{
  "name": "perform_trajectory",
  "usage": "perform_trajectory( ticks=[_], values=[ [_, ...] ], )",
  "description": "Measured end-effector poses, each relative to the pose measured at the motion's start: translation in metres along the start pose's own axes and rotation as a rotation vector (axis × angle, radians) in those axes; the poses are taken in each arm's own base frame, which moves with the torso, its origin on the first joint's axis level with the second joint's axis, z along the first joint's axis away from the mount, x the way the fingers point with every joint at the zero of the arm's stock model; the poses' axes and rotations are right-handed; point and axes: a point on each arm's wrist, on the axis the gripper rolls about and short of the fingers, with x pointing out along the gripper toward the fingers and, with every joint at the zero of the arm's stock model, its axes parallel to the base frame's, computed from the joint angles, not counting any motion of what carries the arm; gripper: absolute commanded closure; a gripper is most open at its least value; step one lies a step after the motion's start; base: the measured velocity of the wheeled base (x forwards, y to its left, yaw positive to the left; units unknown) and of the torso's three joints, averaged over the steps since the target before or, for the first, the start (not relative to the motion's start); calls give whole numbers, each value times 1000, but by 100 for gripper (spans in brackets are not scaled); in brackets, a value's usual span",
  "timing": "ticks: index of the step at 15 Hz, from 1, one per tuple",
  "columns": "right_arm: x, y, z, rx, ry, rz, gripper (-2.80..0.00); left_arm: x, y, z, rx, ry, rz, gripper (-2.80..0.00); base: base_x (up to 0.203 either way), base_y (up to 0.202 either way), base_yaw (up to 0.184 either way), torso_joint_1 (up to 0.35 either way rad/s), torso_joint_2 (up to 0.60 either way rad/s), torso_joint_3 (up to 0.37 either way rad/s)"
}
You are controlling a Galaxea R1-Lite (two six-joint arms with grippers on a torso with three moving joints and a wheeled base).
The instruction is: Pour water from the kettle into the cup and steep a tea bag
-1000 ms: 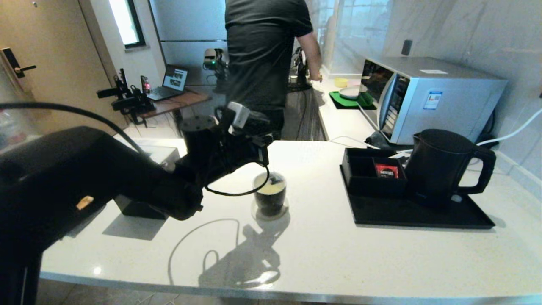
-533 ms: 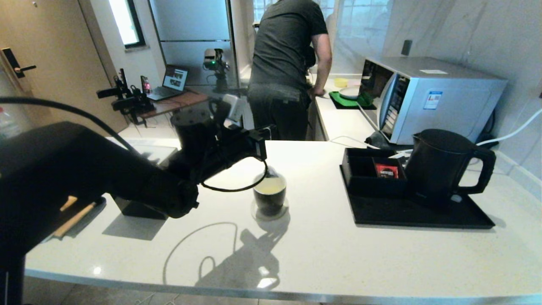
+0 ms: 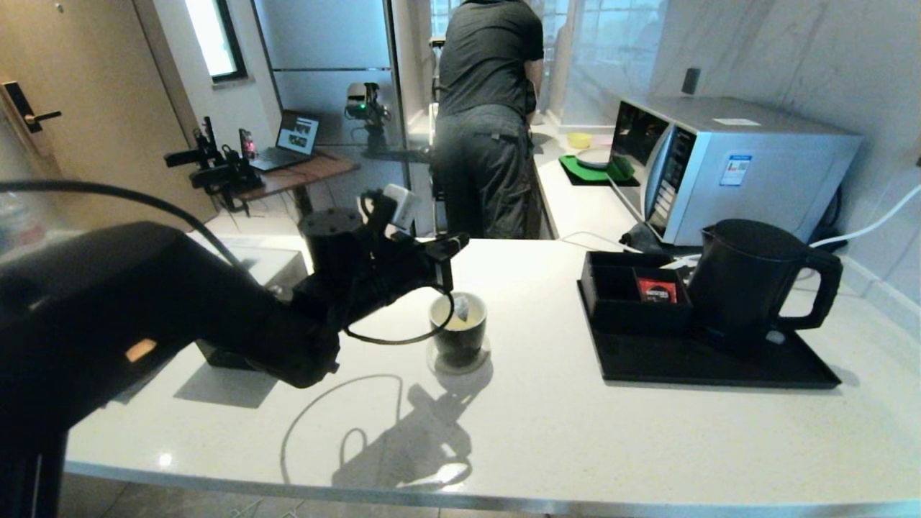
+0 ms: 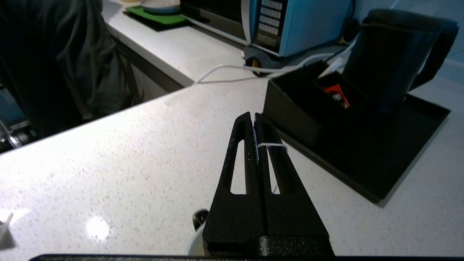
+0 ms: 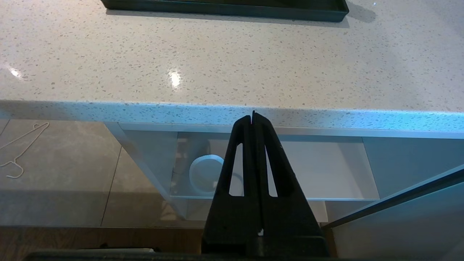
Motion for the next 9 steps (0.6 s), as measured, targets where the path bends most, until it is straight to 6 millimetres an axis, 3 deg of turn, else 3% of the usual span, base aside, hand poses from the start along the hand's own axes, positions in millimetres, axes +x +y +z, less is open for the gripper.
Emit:
perform_trajectory(
  ticks=[9],
  values=[
    [0,0,0,0,0,0,0,-9,4,-49,-23,65,3,0,0,0,0,0,0,0]
  ],
)
